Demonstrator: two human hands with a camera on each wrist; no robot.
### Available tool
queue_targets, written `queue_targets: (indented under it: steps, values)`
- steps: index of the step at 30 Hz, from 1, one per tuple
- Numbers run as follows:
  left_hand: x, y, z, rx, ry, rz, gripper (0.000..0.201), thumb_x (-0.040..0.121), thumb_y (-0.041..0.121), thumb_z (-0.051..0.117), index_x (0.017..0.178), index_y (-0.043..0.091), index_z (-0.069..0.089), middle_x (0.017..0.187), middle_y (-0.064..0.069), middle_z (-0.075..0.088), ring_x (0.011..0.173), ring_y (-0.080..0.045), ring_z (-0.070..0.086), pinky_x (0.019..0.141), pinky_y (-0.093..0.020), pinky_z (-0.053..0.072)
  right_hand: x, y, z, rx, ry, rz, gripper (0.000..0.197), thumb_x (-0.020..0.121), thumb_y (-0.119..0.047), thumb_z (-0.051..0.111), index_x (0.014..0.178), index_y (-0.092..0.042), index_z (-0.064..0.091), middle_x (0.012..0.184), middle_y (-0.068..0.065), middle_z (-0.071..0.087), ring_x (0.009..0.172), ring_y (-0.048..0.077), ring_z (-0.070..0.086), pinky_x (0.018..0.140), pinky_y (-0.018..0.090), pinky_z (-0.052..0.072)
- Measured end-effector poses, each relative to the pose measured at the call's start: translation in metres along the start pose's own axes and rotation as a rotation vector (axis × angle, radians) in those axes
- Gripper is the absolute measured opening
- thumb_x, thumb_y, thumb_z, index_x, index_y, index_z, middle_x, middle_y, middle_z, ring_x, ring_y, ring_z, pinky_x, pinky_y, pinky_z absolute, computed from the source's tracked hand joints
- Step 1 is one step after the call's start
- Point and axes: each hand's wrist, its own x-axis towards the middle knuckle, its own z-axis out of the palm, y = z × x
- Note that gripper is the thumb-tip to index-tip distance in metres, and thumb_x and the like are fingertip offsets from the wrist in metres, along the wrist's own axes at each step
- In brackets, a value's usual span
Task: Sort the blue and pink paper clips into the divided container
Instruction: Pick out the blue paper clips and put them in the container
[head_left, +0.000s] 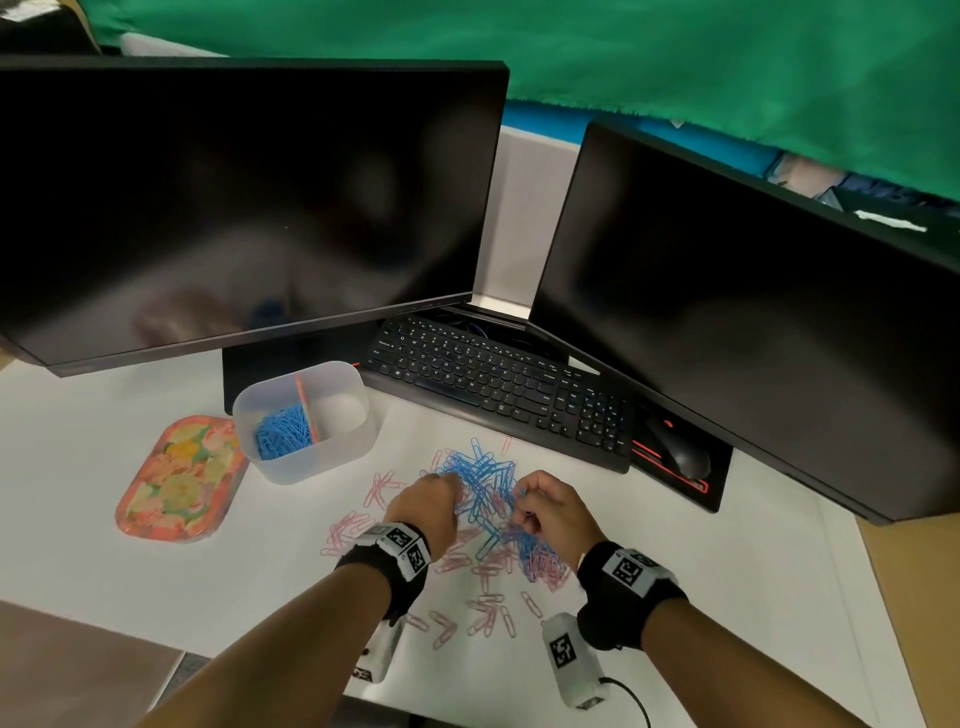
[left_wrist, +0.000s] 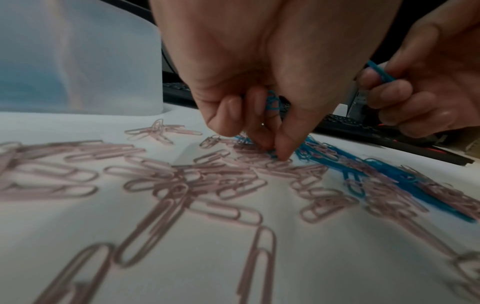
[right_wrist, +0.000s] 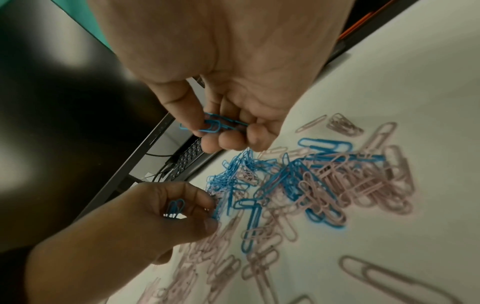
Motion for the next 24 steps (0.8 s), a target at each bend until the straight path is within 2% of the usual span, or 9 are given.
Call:
queue_targets:
  steps: [2, 6, 8, 9, 12, 15, 17, 20, 24]
  values:
    - [0.001, -0.001, 0.000, 0.005, 0.001, -0.017, 0.023, 0.085, 0.008, 0.049, 0.104, 0.018, 0.059, 0.107, -0.007, 0.060, 0.095, -0.027, 0.060, 0.078, -0.033, 0.048, 0.000, -0.003, 0.003, 0.107, -0.012, 0.027, 0.011, 0.081, -0.002, 0.047, 0.082, -0.011, 0.053, 0.061, 0.007, 0.055, 0.061, 0.021, 0.046, 0.048, 0.021, 0.037]
    - [0.002, -0.004, -0.002, 0.007, -0.024, -0.009, 0.013, 0.083, 0.012, 0.053, 0.092, 0.017, 0.062, 0.102, -0.006, 0.061, 0.092, -0.026, 0.062, 0.079, -0.035, 0.053, 0.001, -0.005, 0.010, 0.389, -0.039, 0.110, 0.010, 0.069, -0.006, 0.045, 0.077, -0.010, 0.049, 0.064, 0.010, 0.055, 0.055, 0.020, 0.045, 0.051, 0.027, 0.034]
    - [0.001, -0.006, -0.004, -0.028, -0.028, -0.012, 0.008, 0.082, 0.014, 0.053, 0.083, 0.018, 0.060, 0.096, -0.005, 0.063, 0.088, -0.025, 0.062, 0.075, -0.034, 0.053, 0.003, -0.007, 0.013, 0.464, -0.036, 0.147, 0.002, 0.074, -0.010, 0.049, 0.074, -0.011, 0.048, 0.064, 0.009, 0.053, 0.055, 0.020, 0.044, 0.053, 0.029, 0.033]
    - [0.001, -0.007, -0.006, -0.095, -0.016, -0.024, 0.009, 0.081, 0.013, 0.053, 0.077, 0.020, 0.057, 0.092, -0.003, 0.064, 0.085, -0.024, 0.062, 0.072, -0.030, 0.052, 0.003, -0.007, 0.014, 0.460, -0.020, 0.164, 0.007, 0.081, -0.012, 0.050, 0.074, -0.011, 0.048, 0.064, 0.008, 0.053, 0.054, 0.020, 0.044, 0.053, 0.030, 0.033]
    - [-0.004, -0.013, -0.014, -0.383, 0.067, -0.086, 0.017, 0.082, 0.009, 0.055, 0.073, 0.023, 0.059, 0.082, 0.005, 0.065, 0.078, -0.016, 0.062, 0.060, -0.014, 0.040, 0.008, -0.008, 0.014, 0.193, 0.014, 0.187, 0.018, 0.091, -0.024, 0.056, 0.082, -0.009, 0.053, 0.062, 0.002, 0.054, 0.050, 0.016, 0.045, 0.050, 0.028, 0.036]
    - [-0.006, -0.020, -0.024, -0.705, 0.082, -0.198, 0.023, 0.084, 0.006, 0.054, 0.094, 0.025, 0.061, 0.074, 0.002, 0.062, 0.062, -0.013, 0.057, 0.054, -0.018, 0.040, 0.014, -0.007, 0.022, -0.359, 0.115, 0.121, 0.014, 0.084, -0.026, 0.062, 0.084, -0.012, 0.060, 0.077, 0.000, 0.064, 0.068, 0.017, 0.059, 0.067, 0.028, 0.047]
    - [-0.003, -0.022, -0.028, -1.036, 0.035, -0.320, 0.031, 0.084, -0.004, 0.045, 0.100, 0.017, 0.062, 0.065, -0.005, 0.052, 0.049, -0.014, 0.043, 0.045, -0.021, 0.032, 0.018, -0.010, 0.031, -0.560, 0.159, 0.040, 0.006, 0.082, -0.021, 0.062, 0.086, -0.016, 0.060, 0.076, -0.003, 0.060, 0.068, 0.015, 0.056, 0.063, 0.024, 0.043]
    - [-0.003, -0.026, -0.034, -1.377, 0.026, -0.456, 0.031, 0.080, -0.007, 0.033, 0.081, 0.005, 0.062, 0.059, -0.004, 0.039, 0.037, -0.010, 0.023, 0.043, -0.017, 0.019, 0.028, -0.015, 0.043, -0.742, 0.165, -0.046, 0.023, 0.085, -0.025, 0.064, 0.105, -0.018, 0.057, 0.083, -0.001, 0.056, 0.072, 0.019, 0.053, 0.060, 0.024, 0.039]
    - [-0.009, -0.028, -0.040, -1.589, 0.021, -0.471, 0.024, 0.075, -0.002, 0.027, 0.068, 0.008, 0.048, 0.064, -0.006, 0.039, 0.042, -0.013, 0.024, 0.045, -0.017, 0.020, 0.045, -0.022, 0.047, -0.856, 0.130, -0.151, 0.035, 0.087, -0.026, 0.062, 0.120, -0.018, 0.052, 0.116, 0.005, 0.059, 0.102, 0.024, 0.058, 0.082, 0.028, 0.046]
